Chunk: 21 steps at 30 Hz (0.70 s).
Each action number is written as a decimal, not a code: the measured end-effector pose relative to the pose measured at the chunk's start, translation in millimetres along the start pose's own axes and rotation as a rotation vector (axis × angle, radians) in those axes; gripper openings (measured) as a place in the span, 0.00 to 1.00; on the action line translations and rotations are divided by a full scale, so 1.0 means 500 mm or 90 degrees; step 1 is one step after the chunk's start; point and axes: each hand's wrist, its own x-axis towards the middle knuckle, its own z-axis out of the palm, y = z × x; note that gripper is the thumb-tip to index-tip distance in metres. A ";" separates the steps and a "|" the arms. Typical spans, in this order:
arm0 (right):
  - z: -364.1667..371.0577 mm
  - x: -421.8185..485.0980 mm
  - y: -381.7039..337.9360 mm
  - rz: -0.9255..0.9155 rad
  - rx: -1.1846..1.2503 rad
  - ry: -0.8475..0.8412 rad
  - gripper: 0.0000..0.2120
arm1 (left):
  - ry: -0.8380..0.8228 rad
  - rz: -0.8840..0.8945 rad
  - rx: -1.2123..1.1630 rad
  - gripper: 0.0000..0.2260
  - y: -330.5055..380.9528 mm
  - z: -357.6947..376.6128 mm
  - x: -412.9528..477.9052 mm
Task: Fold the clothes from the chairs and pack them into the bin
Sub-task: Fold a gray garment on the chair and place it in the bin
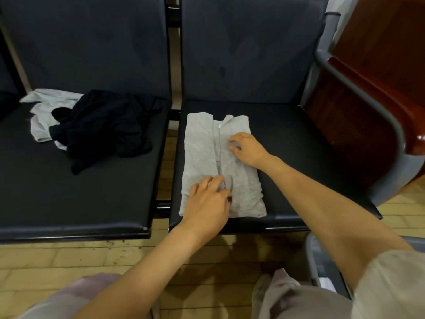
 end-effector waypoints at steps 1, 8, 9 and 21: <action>0.002 0.006 -0.004 0.013 -0.004 -0.007 0.18 | 0.003 0.010 0.000 0.16 -0.002 0.001 0.001; 0.017 0.109 -0.031 0.076 -0.121 -0.030 0.21 | -0.042 0.035 -0.034 0.15 -0.015 0.003 0.020; 0.021 0.126 -0.032 0.082 -0.125 -0.040 0.22 | -0.044 0.036 -0.034 0.15 -0.018 0.002 0.022; -0.009 0.025 -0.037 -0.019 0.073 0.016 0.20 | -0.048 0.075 -0.065 0.18 -0.037 -0.032 0.010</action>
